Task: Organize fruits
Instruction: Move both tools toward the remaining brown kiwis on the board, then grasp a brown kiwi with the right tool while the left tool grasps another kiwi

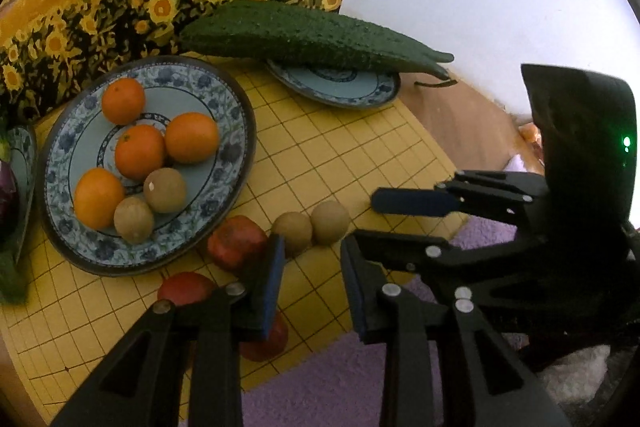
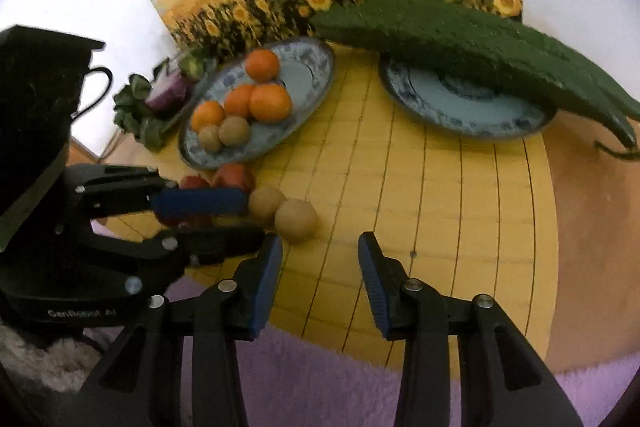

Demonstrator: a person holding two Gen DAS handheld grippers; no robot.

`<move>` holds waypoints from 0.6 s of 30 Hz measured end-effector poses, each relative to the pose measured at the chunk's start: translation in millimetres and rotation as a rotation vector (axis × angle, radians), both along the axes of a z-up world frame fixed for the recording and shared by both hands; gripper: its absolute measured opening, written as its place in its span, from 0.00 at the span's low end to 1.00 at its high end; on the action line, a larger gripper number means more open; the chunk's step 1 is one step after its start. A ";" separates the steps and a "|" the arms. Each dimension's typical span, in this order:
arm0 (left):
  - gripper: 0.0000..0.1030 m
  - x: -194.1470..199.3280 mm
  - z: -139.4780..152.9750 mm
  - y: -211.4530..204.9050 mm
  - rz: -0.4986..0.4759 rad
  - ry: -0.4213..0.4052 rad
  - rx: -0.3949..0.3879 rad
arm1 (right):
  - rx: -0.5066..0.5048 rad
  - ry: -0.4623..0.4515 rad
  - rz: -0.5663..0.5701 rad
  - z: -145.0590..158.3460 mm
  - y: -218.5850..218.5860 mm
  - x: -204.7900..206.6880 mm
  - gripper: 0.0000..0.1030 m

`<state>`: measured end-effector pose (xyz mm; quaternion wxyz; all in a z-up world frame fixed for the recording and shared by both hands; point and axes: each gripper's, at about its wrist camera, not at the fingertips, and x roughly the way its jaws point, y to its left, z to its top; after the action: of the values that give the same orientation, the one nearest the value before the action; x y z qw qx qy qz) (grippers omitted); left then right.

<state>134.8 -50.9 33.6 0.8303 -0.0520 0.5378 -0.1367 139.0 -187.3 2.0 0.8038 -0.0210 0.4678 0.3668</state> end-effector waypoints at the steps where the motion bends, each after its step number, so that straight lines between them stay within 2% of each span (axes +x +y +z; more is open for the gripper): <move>1: 0.30 0.4 -0.3 0.4 0.002 0.007 0.003 | 0.012 -0.006 0.012 -0.2 0.5 1.4 0.40; 8: 0.34 -2.4 3.4 4.6 0.037 0.033 0.021 | 0.084 -0.027 0.080 -2.5 6.7 5.4 0.40; 9: 0.34 -3.0 3.4 4.8 0.039 0.035 0.023 | 0.084 -0.030 0.083 -2.6 7.8 5.0 0.35; 10: 0.34 -3.6 3.4 5.1 0.040 0.035 0.027 | 0.086 -0.024 0.086 -3.3 9.0 5.5 0.25; 11: 0.34 -5.0 3.5 5.2 0.041 0.034 0.033 | 0.090 -0.005 0.090 -5.0 9.8 7.1 0.25; 15: 0.35 -3.6 0.9 4.1 0.042 0.030 0.037 | 0.112 0.017 0.066 -4.1 -0.2 8.0 0.25; 18: 0.35 4.0 -2.7 -0.1 0.054 0.015 0.064 | 0.142 0.027 0.006 -0.2 -15.8 9.2 0.25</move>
<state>138.8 -51.0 30.9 0.8309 -0.0411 0.5464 -0.0965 148.1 -203.2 1.8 0.7959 0.0397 0.4512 0.4017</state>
